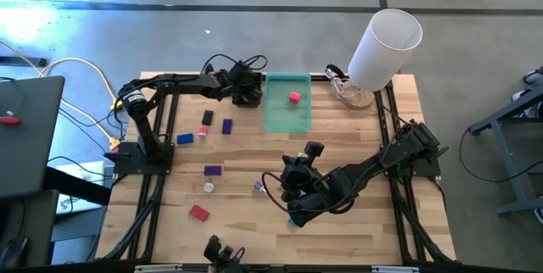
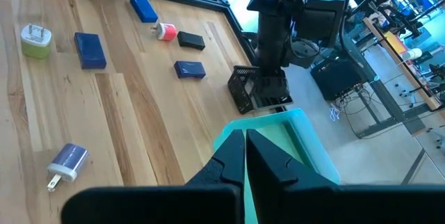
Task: Pick & Place Office items
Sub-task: Put the pink white charger adapter into the green bin
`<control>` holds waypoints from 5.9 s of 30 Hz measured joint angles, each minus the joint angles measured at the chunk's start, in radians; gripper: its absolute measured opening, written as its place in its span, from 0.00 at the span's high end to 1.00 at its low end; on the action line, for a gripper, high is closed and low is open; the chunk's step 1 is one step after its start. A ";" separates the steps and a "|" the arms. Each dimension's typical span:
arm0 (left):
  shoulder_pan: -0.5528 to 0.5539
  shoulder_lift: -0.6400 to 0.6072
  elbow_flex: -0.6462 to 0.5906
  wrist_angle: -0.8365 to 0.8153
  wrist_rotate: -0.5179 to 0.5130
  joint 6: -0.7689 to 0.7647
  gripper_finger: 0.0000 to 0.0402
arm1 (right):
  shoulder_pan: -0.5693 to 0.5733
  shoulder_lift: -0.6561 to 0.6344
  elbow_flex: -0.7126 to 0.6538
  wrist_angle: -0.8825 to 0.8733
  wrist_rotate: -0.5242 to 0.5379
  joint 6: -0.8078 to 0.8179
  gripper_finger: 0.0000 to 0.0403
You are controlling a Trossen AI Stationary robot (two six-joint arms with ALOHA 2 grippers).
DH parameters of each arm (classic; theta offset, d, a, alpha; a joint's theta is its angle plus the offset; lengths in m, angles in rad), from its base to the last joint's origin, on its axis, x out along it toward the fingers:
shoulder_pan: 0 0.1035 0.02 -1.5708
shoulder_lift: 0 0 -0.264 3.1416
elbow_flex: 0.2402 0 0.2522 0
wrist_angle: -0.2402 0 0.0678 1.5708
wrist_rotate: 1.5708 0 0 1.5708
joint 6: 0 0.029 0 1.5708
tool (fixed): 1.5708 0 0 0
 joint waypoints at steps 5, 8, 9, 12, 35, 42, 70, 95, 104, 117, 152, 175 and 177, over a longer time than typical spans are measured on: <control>-0.019 -0.068 0.000 -0.001 0.000 0.036 0.53 | 0.003 0.000 0.000 -0.001 0.009 -0.006 0.99; -0.051 -0.136 0.001 -0.008 0.000 0.075 0.53 | 0.011 0.000 0.000 -0.001 0.015 -0.011 0.99; -0.065 -0.163 0.001 -0.016 0.000 0.095 0.53 | 0.017 0.000 0.000 -0.002 0.021 -0.017 0.99; -0.116 -0.250 0.002 -0.062 0.000 0.154 0.53 | 0.043 0.000 0.000 -0.003 0.056 -0.033 0.99; -0.468 -0.587 0.002 -0.866 0.009 -0.126 0.53 | 0.186 0.000 0.000 -0.155 0.052 0.042 0.99; -0.414 -0.581 -0.005 -1.083 -0.031 -0.603 0.54 | 0.186 0.000 0.000 -0.259 0.027 0.166 0.99; -0.160 -0.359 -0.097 -1.058 0.060 -0.644 0.54 | 0.173 0.000 0.000 -0.331 -0.027 0.241 0.99; -0.057 -0.352 -0.244 -0.863 0.178 -0.540 0.54 | 0.172 0.000 0.000 -0.331 -0.068 0.240 0.99; -0.056 -0.352 -0.247 -0.863 0.156 -0.580 0.54 | 0.172 0.000 0.000 -0.331 -0.070 0.240 0.99; -0.040 -0.352 -0.292 -0.826 0.158 -0.560 0.54 | 0.172 0.000 0.000 -0.330 -0.071 0.240 0.99; -0.019 -0.355 -0.400 -0.651 0.164 -0.253 0.70 | 0.171 0.000 0.000 -0.321 -0.126 0.224 0.99; -0.416 -0.939 -0.344 -0.260 0.563 -0.220 0.70 | 0.153 0.000 0.000 0.000 -0.478 -0.300 0.88; -0.510 -0.940 -0.344 -0.200 0.560 -0.219 0.70 | 0.141 0.000 0.000 0.065 -0.510 -0.355 0.80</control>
